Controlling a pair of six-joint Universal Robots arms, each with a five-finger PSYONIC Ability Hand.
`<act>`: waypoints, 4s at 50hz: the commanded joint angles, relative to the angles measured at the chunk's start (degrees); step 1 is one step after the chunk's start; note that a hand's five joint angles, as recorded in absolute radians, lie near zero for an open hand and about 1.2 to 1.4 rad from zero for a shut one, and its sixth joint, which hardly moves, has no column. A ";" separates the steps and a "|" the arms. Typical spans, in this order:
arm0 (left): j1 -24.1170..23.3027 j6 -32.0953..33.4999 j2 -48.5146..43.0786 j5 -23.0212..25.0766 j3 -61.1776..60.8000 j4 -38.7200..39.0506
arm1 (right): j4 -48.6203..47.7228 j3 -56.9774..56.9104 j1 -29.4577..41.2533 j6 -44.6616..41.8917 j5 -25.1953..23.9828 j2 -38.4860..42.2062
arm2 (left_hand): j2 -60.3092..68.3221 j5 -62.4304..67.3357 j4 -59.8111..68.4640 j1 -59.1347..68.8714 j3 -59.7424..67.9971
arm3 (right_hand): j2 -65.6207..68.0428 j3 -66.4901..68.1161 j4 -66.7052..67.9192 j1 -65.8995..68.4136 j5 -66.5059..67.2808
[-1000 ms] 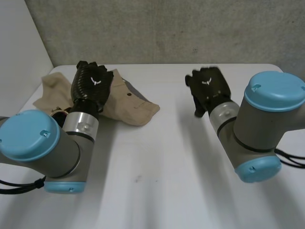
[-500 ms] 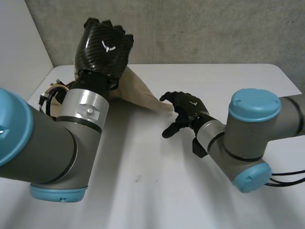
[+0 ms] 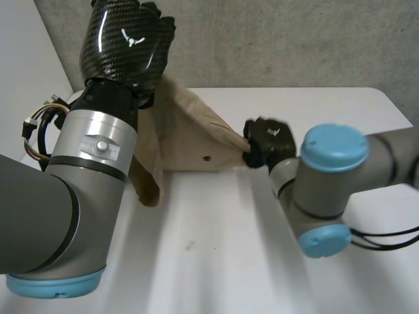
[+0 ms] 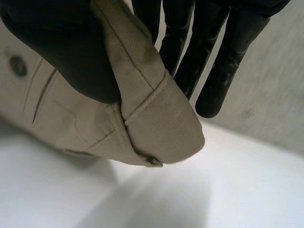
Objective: Fold the shorts.
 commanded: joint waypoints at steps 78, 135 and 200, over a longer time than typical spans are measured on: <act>10.72 -7.93 -16.42 3.23 -17.33 17.81 | -4.92 11.15 -7.96 -42.78 -10.91 -4.72 | 11.13 12.91 11.37 14.87 11.26 | 12.79 12.61 11.78 24.58 14.71; 9.75 -13.82 -21.78 11.31 7.00 -19.11 | 29.72 26.80 -13.59 -53.50 -11.87 -16.31 | -48.73 -46.95 -48.49 -45.00 -48.60 | 12.79 12.61 11.78 24.58 14.71; 14.14 -10.82 -17.33 3.85 3.34 -26.23 | 26.11 23.29 -14.03 -41.82 -11.78 -14.99 | -49.92 -48.14 -49.67 -46.18 -49.78 | 12.79 12.61 11.78 24.58 14.71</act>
